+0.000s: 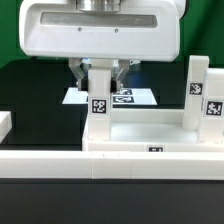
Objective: Assemble desk
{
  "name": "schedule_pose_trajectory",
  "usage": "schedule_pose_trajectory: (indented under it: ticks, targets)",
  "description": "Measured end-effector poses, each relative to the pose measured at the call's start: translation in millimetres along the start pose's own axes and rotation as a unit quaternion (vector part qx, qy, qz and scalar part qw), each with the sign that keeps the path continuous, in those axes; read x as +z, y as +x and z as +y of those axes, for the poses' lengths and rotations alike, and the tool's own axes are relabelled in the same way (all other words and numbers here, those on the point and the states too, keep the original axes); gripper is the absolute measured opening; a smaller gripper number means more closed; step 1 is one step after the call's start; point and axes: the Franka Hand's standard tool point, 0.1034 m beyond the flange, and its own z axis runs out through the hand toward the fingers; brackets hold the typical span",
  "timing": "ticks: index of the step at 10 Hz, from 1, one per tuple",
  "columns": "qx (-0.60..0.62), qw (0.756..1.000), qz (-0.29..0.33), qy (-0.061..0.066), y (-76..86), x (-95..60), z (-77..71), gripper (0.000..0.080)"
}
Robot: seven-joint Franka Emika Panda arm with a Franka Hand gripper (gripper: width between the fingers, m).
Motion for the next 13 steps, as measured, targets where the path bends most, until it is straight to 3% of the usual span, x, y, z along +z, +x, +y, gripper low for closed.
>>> schedule_pose_trajectory:
  ticks: [8,10,11,13]
  targets:
    - [0.187,0.982,0.003,-0.004,0.2,-1.0,10.8,0.0304]
    - [0.195,0.981,0.003,-0.004,-0.1,-0.3,10.4,0.0592]
    - [0.196,0.981,0.002,-0.004,-0.1,-0.9,10.5,0.0592]
    - [0.197,0.98,-0.012,0.004,-1.4,-19.0,14.0,0.0636]
